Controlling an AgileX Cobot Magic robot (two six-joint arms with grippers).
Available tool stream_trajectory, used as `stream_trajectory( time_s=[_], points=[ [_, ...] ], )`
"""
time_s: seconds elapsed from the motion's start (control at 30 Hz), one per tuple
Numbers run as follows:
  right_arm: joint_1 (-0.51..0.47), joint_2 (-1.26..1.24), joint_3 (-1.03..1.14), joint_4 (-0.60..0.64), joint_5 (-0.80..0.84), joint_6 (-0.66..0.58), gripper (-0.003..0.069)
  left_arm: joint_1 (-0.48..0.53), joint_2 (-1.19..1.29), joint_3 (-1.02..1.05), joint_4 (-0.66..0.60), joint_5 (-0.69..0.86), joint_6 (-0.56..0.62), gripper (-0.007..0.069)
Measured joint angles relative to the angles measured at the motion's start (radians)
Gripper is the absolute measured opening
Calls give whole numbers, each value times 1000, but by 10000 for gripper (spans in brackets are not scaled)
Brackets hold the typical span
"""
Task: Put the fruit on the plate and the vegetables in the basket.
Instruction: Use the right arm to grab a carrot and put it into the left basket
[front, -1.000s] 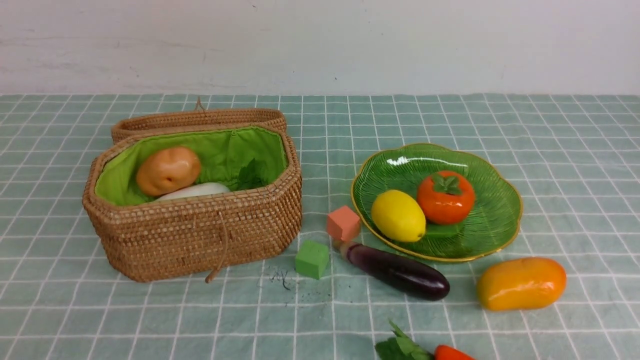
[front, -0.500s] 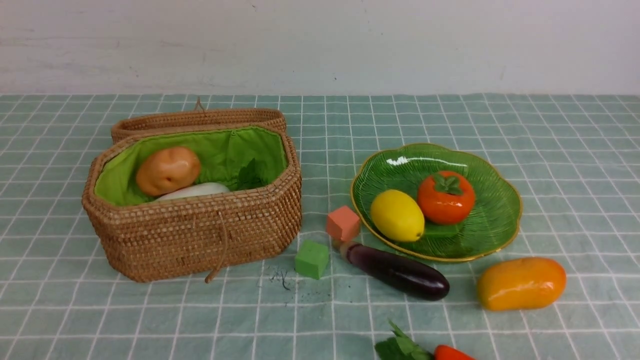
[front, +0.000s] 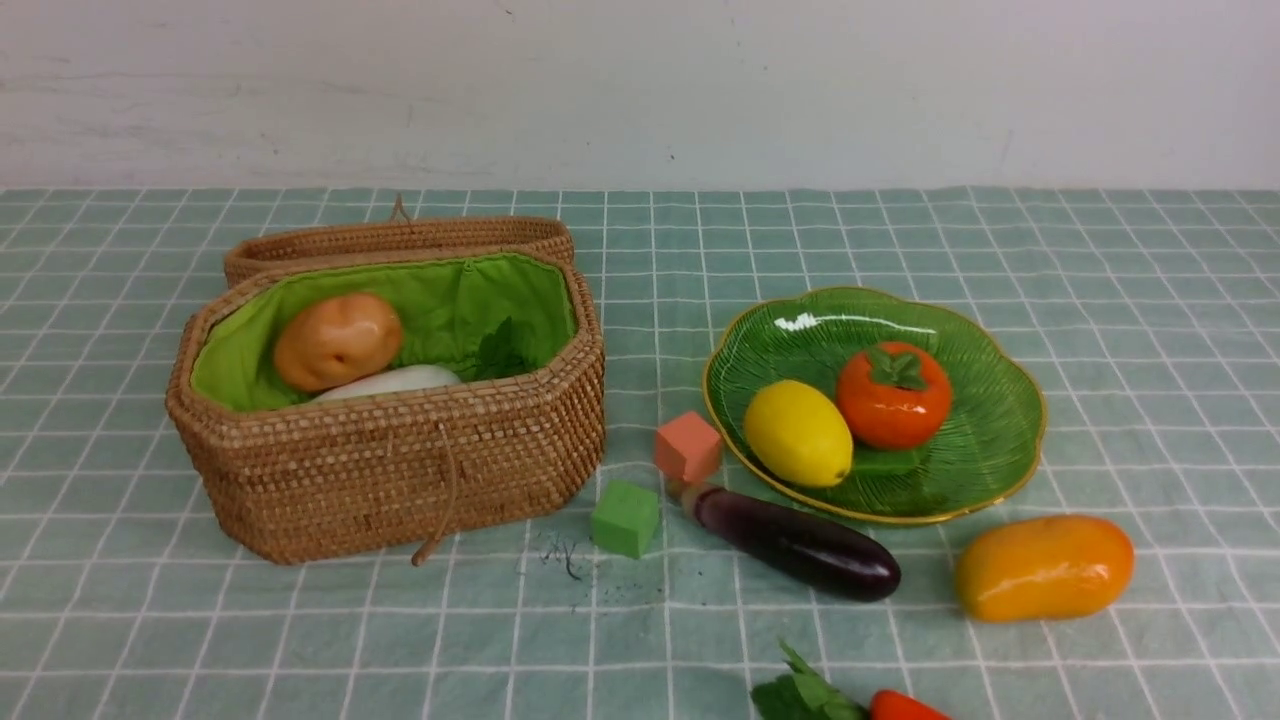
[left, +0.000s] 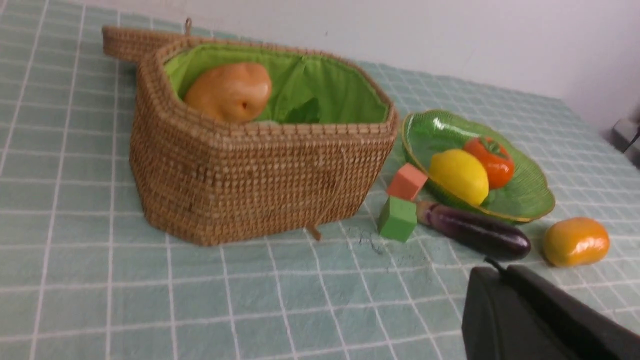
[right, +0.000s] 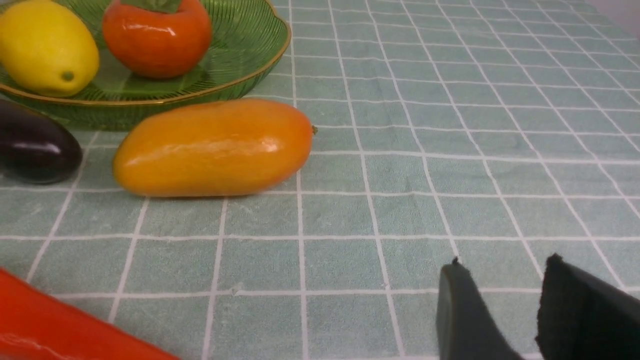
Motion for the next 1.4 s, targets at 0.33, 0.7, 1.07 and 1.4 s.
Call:
stream_trajectory(
  time_s=[0.33,0.7,1.07,1.4],
  points=[
    [0,0,0,0,0,0,241,327,0,233,19,-360,87,-13],
    [0,0,0,0,0,0,241,482,1,534,-42,-401,87,-2],
    [0,0,-1,-1,0,0,241,482,1,541,-42,-389,87,8],
    [0,0,-1,-1,1,0,241,482,1,541,-42,-389,87,17]
  ],
)
